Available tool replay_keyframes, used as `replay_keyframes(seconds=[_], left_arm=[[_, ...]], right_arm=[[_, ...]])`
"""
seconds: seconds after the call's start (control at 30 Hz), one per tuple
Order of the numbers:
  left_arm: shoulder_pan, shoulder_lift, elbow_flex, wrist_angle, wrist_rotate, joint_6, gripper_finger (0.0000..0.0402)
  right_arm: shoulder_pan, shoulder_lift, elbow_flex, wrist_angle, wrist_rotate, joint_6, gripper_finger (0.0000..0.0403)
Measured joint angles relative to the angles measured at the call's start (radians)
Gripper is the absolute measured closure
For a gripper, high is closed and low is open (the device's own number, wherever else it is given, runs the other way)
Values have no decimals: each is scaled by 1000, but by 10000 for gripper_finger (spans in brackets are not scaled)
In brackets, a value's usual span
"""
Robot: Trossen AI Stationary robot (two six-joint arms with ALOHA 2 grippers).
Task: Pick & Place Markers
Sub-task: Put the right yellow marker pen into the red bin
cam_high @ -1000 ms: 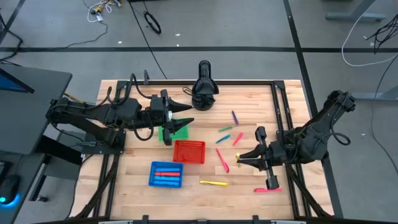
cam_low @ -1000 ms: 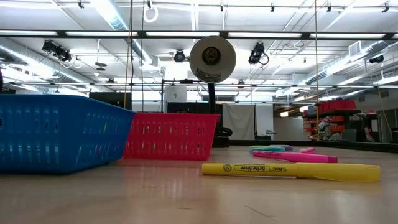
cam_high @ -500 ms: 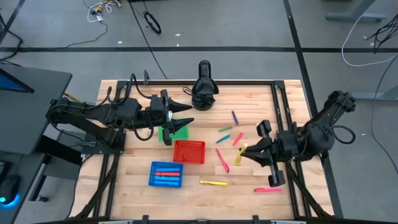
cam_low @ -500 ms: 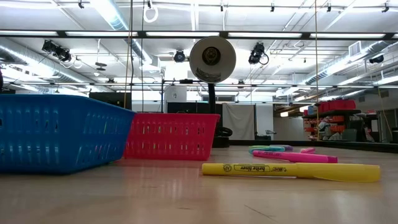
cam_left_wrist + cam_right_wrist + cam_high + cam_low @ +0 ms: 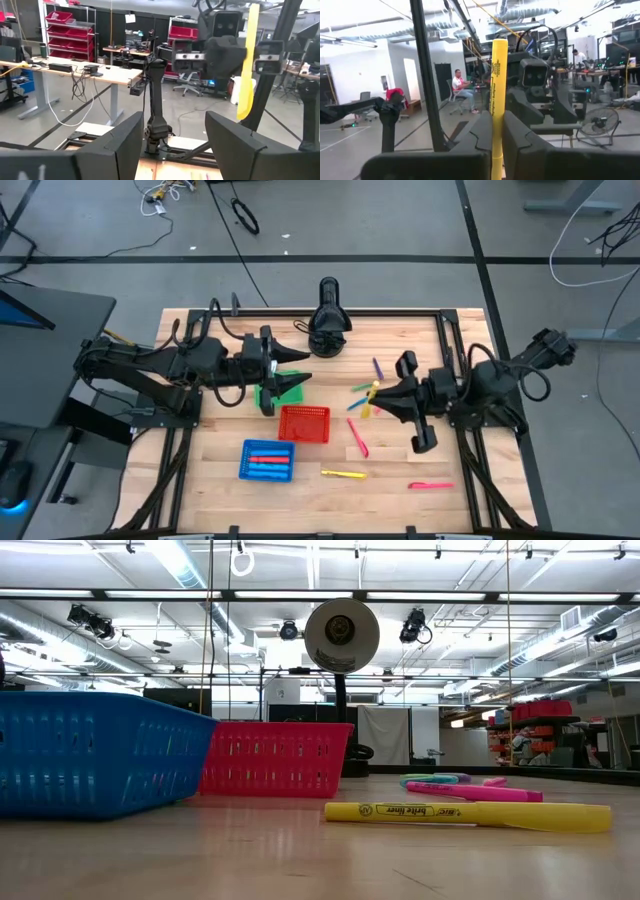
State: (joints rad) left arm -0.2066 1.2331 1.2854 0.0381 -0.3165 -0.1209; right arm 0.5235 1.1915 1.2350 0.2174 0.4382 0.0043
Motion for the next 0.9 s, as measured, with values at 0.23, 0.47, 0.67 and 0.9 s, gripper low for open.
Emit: replay_keyframes(seconds=[0.23, 0.47, 0.67, 0.9], left_arm=[[0, 0, 0, 30, 56, -6, 182], [-5, 0, 0, 55, 58, -7, 182], [-13, 0, 1, 95, 58, 23, 182], [-48, 36, 81, 74, 57, 62, 182]], right_arm=[[-95, 9, 0, -27, -119, 43, 394], [-170, 72, 109, -176, -174, 66, 394], [-227, 145, 228, -243, -264, 20, 394], [-288, 179, 270, -247, -323, 12, 394]])
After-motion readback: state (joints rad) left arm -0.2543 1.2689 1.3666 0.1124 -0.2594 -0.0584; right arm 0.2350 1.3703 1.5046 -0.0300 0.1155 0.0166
